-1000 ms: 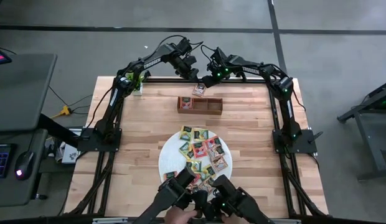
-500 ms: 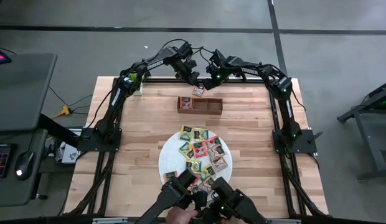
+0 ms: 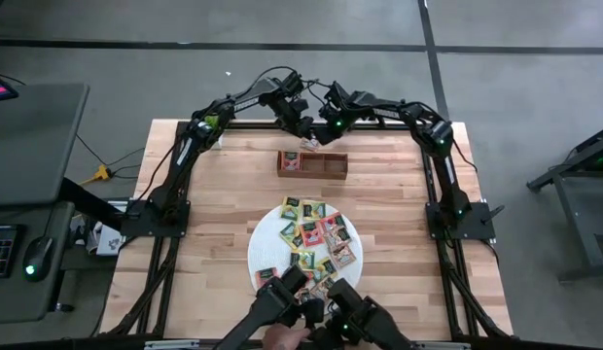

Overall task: Pick & Place Tea
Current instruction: Put the brown tea bag into the middle section of the wooden organizer

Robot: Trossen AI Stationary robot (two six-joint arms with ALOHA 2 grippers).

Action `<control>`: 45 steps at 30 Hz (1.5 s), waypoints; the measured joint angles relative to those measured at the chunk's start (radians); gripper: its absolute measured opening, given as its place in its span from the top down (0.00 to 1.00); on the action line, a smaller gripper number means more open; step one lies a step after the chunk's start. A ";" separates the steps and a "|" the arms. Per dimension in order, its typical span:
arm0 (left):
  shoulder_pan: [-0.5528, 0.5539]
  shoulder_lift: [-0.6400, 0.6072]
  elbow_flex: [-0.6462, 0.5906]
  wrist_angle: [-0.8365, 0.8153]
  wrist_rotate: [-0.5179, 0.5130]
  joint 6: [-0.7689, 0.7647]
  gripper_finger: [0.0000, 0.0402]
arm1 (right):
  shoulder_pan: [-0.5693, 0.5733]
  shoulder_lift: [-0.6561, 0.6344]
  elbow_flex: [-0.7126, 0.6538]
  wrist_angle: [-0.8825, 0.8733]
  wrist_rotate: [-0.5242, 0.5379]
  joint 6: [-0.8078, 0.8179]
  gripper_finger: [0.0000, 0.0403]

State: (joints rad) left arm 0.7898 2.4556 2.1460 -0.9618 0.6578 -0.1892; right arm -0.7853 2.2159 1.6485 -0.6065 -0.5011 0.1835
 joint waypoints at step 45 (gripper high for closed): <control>0.014 0.016 0.000 -0.016 -0.010 0.053 0.47 | 0.001 0.113 0.410 -0.443 0.220 -0.508 0.97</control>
State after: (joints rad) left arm 0.8043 2.4718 2.1460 -0.9774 0.6477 -0.1366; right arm -0.7838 2.3291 2.0583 -1.0490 -0.2809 -0.3247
